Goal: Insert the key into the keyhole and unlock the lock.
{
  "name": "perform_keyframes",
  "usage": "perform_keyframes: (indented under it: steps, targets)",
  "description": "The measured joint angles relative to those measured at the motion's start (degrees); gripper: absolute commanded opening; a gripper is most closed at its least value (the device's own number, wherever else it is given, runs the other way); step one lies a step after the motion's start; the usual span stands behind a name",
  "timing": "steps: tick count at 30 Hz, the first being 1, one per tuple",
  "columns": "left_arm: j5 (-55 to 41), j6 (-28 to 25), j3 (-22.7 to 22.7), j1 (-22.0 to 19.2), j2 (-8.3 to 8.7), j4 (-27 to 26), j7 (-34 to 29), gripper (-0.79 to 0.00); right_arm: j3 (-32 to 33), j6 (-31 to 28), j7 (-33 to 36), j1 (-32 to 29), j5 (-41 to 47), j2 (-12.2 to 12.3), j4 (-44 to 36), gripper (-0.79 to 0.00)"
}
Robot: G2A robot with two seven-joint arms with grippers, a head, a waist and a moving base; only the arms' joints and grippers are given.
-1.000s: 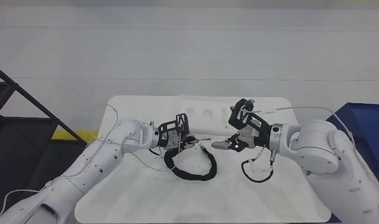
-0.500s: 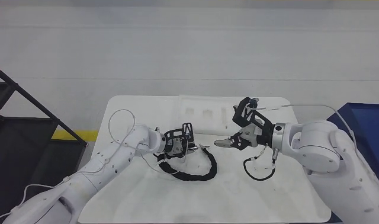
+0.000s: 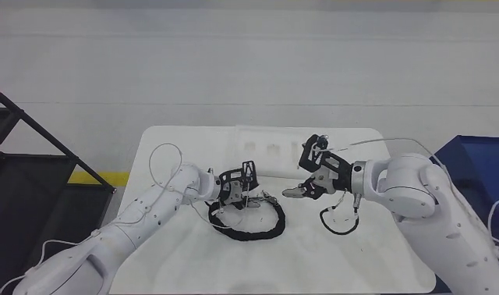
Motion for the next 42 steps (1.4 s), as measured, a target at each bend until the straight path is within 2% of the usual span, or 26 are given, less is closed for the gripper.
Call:
perform_keyframes:
  steps: [4, 8, 12, 16, 22, 30, 37, 42]
  targets:
    - [-2.7, -2.9, -4.3, -0.7, 0.98, -1.2, 5.4, 0.000, -0.6, -0.6, -1.3, 1.0, 0.4, -0.2, 2.5, 0.000]
    - [-4.2, -7.2, -9.9, -1.9, 2.83, -4.2, 8.0, 0.000, -1.9, -2.6, -3.1, 2.1, 0.3, -0.5, 4.6, 0.000]
    - [-6.0, -7.6, -14.2, -3.7, 4.87, -8.8, 7.7, 0.000, -2.9, -5.8, -5.8, 4.2, 1.4, -0.9, 8.6, 0.000]
    - [-8.3, -7.6, -15.1, -7.4, 6.21, -10.5, 6.2, 0.000, -3.5, -9.9, -7.1, 7.8, 3.5, -1.3, 13.6, 0.000]
    - [-12.2, -7.6, -11.6, -14.6, 6.43, -7.4, 4.2, 0.000, -4.5, -16.4, -5.5, 16.0, 10.4, -1.8, 21.6, 0.000]
    - [-15.0, -7.6, -4.0, -22.4, 5.50, -1.0, 5.5, 0.000, -7.0, -18.5, 0.0, 26.4, 17.0, -2.4, 27.9, 0.000]
    - [-16.1, -7.6, 2.6, -25.9, 5.43, 1.1, 9.1, 0.000, -10.4, -17.9, 0.6, 31.2, 18.4, -2.6, 31.1, 0.000]
    - [-16.3, -7.6, 3.2, -26.2, 5.46, 1.3, 9.9, -0.001, -10.7, -18.0, 0.6, 31.5, 18.5, -2.6, 31.4, -0.001]
